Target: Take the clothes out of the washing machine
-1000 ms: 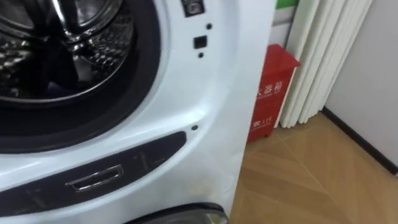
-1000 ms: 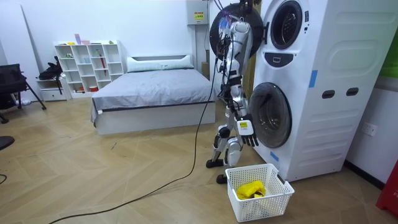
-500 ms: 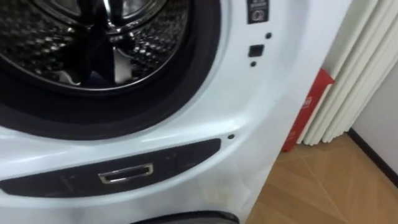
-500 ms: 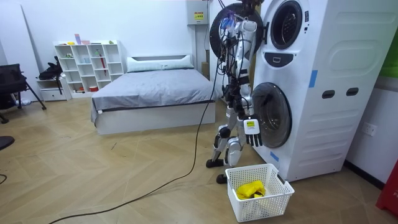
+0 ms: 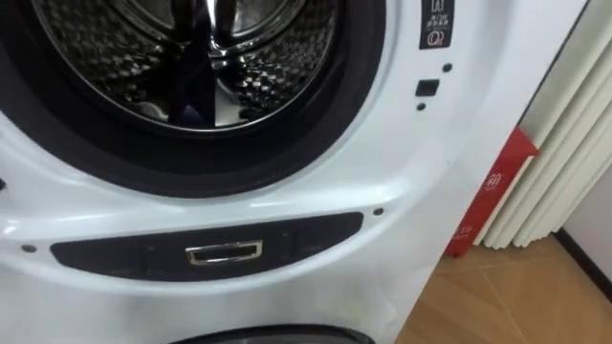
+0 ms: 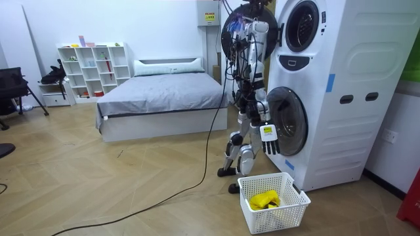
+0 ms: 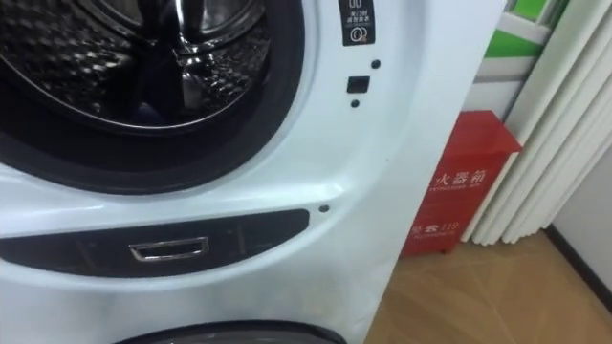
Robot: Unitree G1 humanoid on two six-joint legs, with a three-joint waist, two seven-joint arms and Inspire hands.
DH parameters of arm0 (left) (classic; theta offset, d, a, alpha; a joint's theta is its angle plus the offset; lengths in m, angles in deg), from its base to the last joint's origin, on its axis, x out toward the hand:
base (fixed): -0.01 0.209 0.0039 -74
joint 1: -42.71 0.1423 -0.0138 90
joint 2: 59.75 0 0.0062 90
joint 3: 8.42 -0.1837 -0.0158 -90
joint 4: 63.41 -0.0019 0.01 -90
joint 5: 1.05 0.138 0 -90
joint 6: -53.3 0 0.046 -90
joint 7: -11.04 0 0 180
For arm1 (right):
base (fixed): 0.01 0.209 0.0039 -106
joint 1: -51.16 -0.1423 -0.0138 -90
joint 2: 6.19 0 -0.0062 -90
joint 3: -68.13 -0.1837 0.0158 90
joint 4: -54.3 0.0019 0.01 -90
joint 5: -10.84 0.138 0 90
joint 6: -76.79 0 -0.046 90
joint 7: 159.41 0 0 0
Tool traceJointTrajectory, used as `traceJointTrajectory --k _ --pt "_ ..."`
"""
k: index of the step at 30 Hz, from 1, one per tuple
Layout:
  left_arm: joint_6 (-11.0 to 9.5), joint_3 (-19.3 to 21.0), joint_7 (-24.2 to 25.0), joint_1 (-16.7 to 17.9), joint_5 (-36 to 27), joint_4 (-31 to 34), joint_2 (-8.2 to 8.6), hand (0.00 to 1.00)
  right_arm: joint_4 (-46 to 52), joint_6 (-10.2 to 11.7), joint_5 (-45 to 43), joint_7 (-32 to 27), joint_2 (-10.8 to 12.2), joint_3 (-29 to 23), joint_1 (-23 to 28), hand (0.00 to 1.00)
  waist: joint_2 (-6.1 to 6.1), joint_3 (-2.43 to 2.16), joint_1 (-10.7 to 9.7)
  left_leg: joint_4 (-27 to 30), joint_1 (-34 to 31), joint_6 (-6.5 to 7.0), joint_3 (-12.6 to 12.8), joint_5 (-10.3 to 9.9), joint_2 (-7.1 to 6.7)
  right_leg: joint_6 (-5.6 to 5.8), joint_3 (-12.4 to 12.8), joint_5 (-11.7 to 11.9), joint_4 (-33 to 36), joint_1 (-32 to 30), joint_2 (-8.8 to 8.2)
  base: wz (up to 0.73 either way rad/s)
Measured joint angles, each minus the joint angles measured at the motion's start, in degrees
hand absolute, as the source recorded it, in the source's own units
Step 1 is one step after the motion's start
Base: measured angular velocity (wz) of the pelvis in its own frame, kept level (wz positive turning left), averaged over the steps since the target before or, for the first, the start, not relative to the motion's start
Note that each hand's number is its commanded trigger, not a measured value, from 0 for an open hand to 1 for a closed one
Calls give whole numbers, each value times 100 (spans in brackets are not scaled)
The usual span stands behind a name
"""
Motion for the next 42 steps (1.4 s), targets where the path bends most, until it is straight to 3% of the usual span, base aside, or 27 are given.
traceJointTrajectory --k 3,6,7,8,9,10,11,13,14,15,17,19,21,23,24,25,26,27,29,31,32,36,37,38,42 --pt "-1 238 78 -47 57 28 -18 0 15 -1 -168 -4 -18 -6 -79 0 -28 1 7 831 -390 -105 -21 -91 46 -64 -14 -101 311 -195 0 -2" --pt "-1 508 190 -91 118 170 -25 0 22 58 -432 -2 -51 -23 -151 0 -46 -13 -9 2113 -1067 -164 -167 -130 178 -178 -43 -215 604 -455 -21 -12" --pt "0 529 258 -150 117 212 0 0 16 94 -505 -18 -102 -75 -159 0 49 31 -42 2830 -1315 -167 -272 -143 332 -231 -183 -240 708 -486 21 -19" --pt "-1 524 300 -149 118 209 50 0 1 119 -527 -65 -193 -75 -137 0 182 14 -35 3597 -1366 -216 -342 -108 493 -272 -368 -268 798 -502 98 -19" --pt "4 523 330 -155 118 207 65 0 7 123 -526 -87 -233 -68 -154 0 272 -6 -61 3863 -1323 -242 -381 -94 554 -292 -418 -262 830 -517 146 -6" --pt "4 524 418 -266 113 208 54 0 12 129 -548 -145 -270 -73 -133 0 343 -1 -213 4061 -1136 -272 -511 -79 592 -323 -540 -268 972 -597 175 31" --pt "-1 519 486 -416 112 234 32 0 13 128 -577 -177 -268 -132 -99 0 346 -1 -316 3950 -893 -393 -600 -21 598 -328 -632 -271 1111 -733 152 37" --pt "-8 466 562 -656 109 393 29 0 14 131 -635 -186 -263 -266 -40 0 351 2 -346 3347 -378 -467 -660 -9 628 -324 -656 -268 1338 -1002 146 15" --pt "-30 401 583 -787 107 421 25 0 6 140 -598 -188 -252 -315 -29 0 382 16 -363 2786 -43 -630 -676 -175 689 -306 -727 -248 1477 -1165 138 17" --pt "-41 323 587 -869 109 426 20 0 5 139 -568 -189 -237 -354 -20 0 390 14 -396 2455 103 -701 -745 -382 693 -287 -790 -230 1524 -1255 116 28" --pt "-84 -44 635 -1113 170 451 21 0 4 140 -548 -184 -214 -473 -36 0 398 13 -499 1348 374 -584 -815 -919 679 -211 -902 4 1556 -1585 64 22" --pt "-83 -152 670 -1276 157 406 43 0 -1 131 -597 -164 -158 -635 -37 0 386 13 -582 782 343 -379 -792 -1050 564 -105 -934 268 1501 -1821 -50 16" --pt "-68 -157 673 -1292 147 364 64 0 18 113 -664 -100 -116 -742 -14 0 311 -11 -642 685 121 -111 -736 -971 346 6 -878 716 1192 -1892 -206 -1" --pt "-61 -203 668 -1244 -5 243 66 0 17 111 -512 -56 -147 -718 29 0 257 -16 -538 678 -78 226 -472 -768 39 150 -608 1497 377 -1779 -335 -36" --pt "-60 -203 667 -1240 -18 158 65 0 18 110 -456 -59 -145 -718 55 0 243 -24 -533 696 -139 287 -436 -723 -41 198 -578 1664 215 -1747 -385 -19" --pt "-60 -209 661 -1205 -22 -8 67 0 16 107 -304 -63 -143 -715 138 0 233 -16 -536 712 -193 375 -282 -635 -146 339 -473 1851 88 -1697 -489 7" --pt "-58 -211 643 -1108 -15 -102 72 0 -10 95 -126 -67 -140 -715 264 0 227 2 -545 696 -205 397 -124 -565 -140 490 -447 1557 456 -1659 -602 15" --pt "-58 -207 627 -1049 -13 -111 74 0 -16 72 -75 -68 -141 -718 323 0 262 2 -550 679 -208 405 -113 -519 -136 538 -442 1349 726 -1634 -636 26" --pt "-69 -177 482 -927 -44 -188 84 0 -15 57 61 -71 -132 -717 437 0 311 4 -499 513 -229 415 -53 -320 -131 600 -410 601 1632 -1390 -803 14" --pt "-87 -47 386 -847 -294 -270 73 0 -15 65 146 -73 -130 -716 437 0 258 -7 -474 320 -221 418 -43 -152 -179 717 -333 185 1921 -1044 -932 -3" --pt "-113 16 352 -744 -453 -266 46 0 -13 87 225 -59 -128 -701 437 0 190 -18 -462 204 -203 369 -17 -55 -208 720 -287 5 1861 -787 -931 -11" --pt "-140 511 340 -565 -697 -169 13 0 -8 148 116 16 -132 -692 439 0 58 -58 -269 180 -187 220 174 -5 -188 691 -111 -83 874 -375 -756 -37" --pt "-171 791 322 -548 -919 -81 19 0 9 168 24 34 -131 -692 421 0 64 -54 -173 179 -201 175 242 6 -136 543 -155 -39 682 -329 -703 -32" --pt "-237 989 220 -521 -1189 65 9 0 31 185 19 63 -129 -689 441 0 59 -58 -168 178 -194 132 249 21 -107 494 -184 -2 520 -267 -646 -20" --pt "-415 1604 -14 -499 -2086 586 -33 0 36 238 80 88 -182 -776 477 0 109 -74 -4 44 -66 51 276 74 -45 432 -136 36 350 -167 -536 -5"
